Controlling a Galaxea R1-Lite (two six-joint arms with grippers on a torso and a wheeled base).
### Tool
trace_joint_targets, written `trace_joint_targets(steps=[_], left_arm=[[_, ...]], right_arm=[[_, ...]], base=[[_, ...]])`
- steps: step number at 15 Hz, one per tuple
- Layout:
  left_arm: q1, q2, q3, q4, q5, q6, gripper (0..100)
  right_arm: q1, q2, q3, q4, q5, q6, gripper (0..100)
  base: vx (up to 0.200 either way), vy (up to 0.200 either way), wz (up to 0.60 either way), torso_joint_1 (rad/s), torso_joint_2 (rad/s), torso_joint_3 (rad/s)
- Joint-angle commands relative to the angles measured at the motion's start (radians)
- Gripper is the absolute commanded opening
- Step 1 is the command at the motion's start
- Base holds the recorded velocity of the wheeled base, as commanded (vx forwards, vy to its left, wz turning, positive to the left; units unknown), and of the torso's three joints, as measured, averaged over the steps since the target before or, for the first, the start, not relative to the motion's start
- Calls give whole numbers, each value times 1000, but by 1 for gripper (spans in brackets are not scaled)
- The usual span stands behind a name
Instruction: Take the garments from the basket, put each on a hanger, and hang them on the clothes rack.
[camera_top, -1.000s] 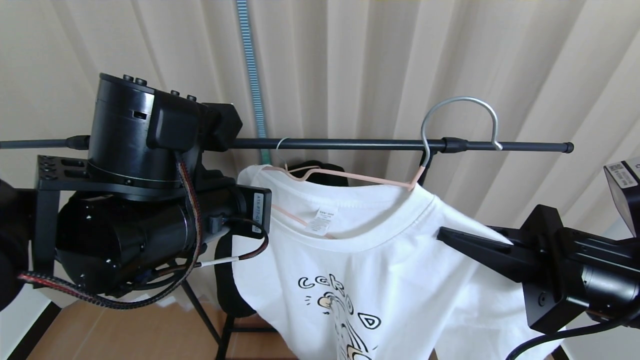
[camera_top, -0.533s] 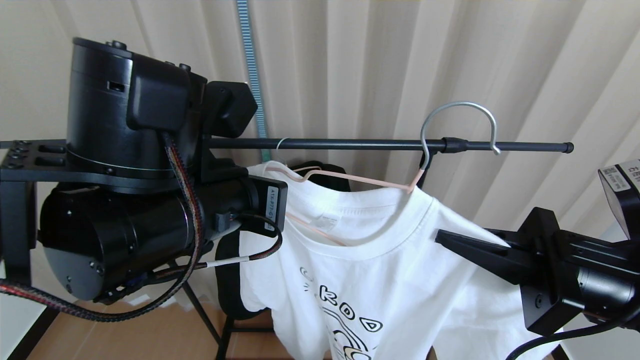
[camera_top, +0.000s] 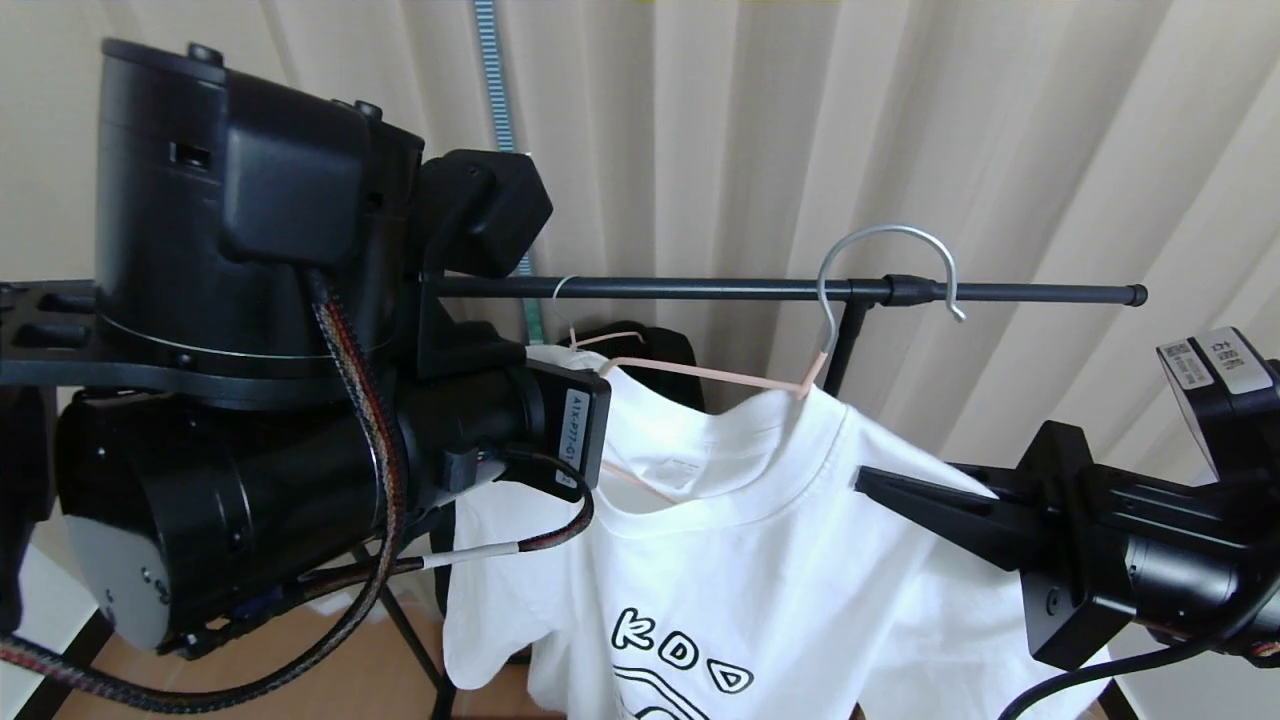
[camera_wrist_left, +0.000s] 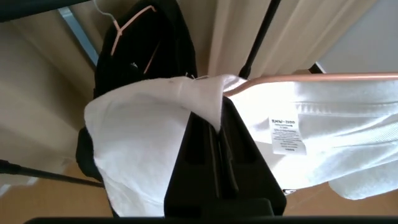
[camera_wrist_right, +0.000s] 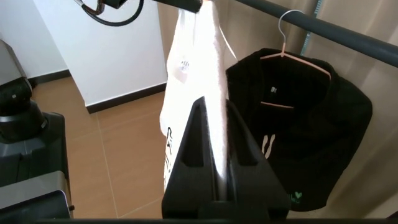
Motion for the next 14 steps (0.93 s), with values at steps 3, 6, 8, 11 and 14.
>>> trace_joint_targets(steps=[3,6,8,11,14], left_arm=[[-55,-2,1,1,-50,-2,0],[-59,1,-17,-3,-81,-1,0],[-61,2,-17,-5,-127,-1,0],[-61,4,-17,-8,-180,-7,0],[-61,8,-14,-40,-230,-4,0]], right_arm=[[0,20,-5,-3,0,4,0],[17,26,-10,-4,-1,6,0],[22,28,-10,-4,-1,9,0],[22,28,-13,-4,-1,12,0],[42,25,-10,-4,-1,10,0]], base=[[0,0,0,0,0,0],[0,0,0,0,0,0],[0,0,0,0,0,0],[0,0,0,0,0,0],[0,0,0,0,0,0]])
